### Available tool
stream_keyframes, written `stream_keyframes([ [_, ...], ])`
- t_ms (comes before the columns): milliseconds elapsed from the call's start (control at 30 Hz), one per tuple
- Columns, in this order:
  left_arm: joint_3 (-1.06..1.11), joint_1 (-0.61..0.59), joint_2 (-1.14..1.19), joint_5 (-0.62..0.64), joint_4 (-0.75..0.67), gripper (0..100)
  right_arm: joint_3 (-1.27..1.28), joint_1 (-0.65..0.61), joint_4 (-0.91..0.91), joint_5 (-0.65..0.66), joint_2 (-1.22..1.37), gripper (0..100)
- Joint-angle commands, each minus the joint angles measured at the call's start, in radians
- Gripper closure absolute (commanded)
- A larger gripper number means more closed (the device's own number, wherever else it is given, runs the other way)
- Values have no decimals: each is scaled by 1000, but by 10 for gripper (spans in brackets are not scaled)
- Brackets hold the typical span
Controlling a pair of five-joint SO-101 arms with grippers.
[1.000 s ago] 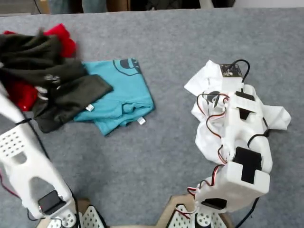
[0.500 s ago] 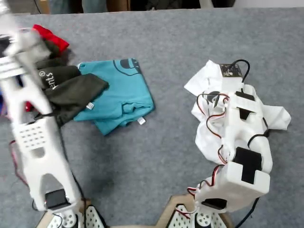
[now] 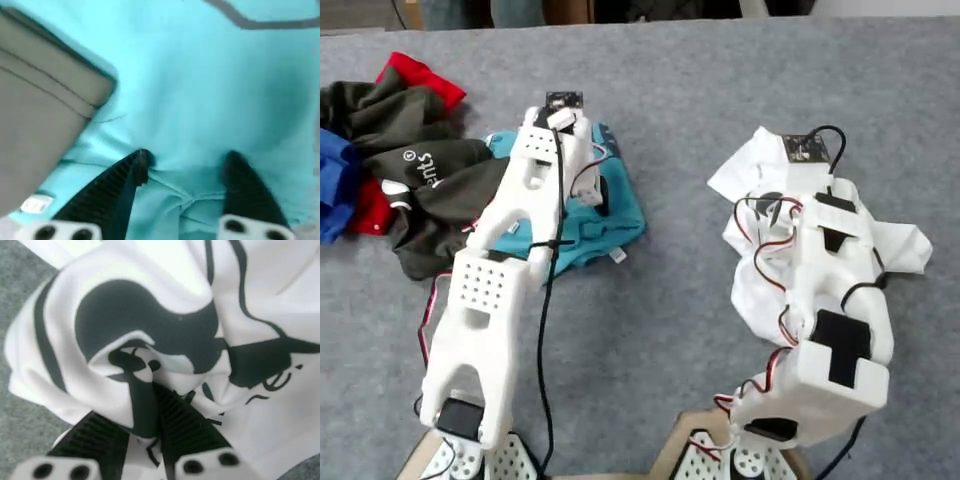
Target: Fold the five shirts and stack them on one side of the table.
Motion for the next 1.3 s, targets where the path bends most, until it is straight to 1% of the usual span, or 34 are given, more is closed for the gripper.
stream_keyframes([
  [0,-82,-31,25,-23,12,983,19,-29,-12,5,1,985],
  [67,-182,-67,25,-64,58,945,19,-29,-12,5,1,985],
  [133,-317,-116,25,-110,81,979,19,-29,-12,5,1,985],
  [167,-398,-147,25,-144,95,968,19,-29,-12,5,1,985],
  [233,-602,-219,15,-186,144,973,19,-29,-12,5,1,985],
  [300,-803,-309,-14,-192,149,972,19,-29,-12,5,1,985],
  [333,-840,-366,-38,-195,138,972,19,-29,-12,5,1,985],
  [433,-812,-512,-213,-198,95,971,19,-29,-12,5,1,985],
  [500,-806,-641,-311,-193,80,971,19,-29,-12,5,1,985],
  [600,-812,-832,-351,-192,0,971,19,-31,-12,5,1,985],
  [667,-803,-934,-350,-172,-23,971,18,-31,-12,5,1,985],
  [733,-785,-963,-324,-130,17,970,15,-31,-12,6,2,985],
  [767,-762,-961,-302,-133,44,959,15,-31,-12,8,2,985],
  [800,-745,-944,-279,-150,77,932,13,-31,-12,8,2,985],
  [867,-714,-914,-236,-176,140,841,5,-31,-9,32,2,985],
  [933,-670,-911,-199,-157,147,763,1,-31,-5,83,-4,985],
  [967,-656,-914,-189,-135,147,744,-1,-31,-3,101,-7,985],
  [1033,-648,-926,-210,-120,147,738,-16,-44,18,129,-22,985],
  [1067,-645,-931,-232,-120,147,738,-33,-58,61,143,-44,985],
  [1167,-644,-935,-321,-121,149,738,-111,-167,233,203,-136,985],
  [1267,-585,-943,-433,-121,149,738,-220,-345,385,242,-243,985],
])
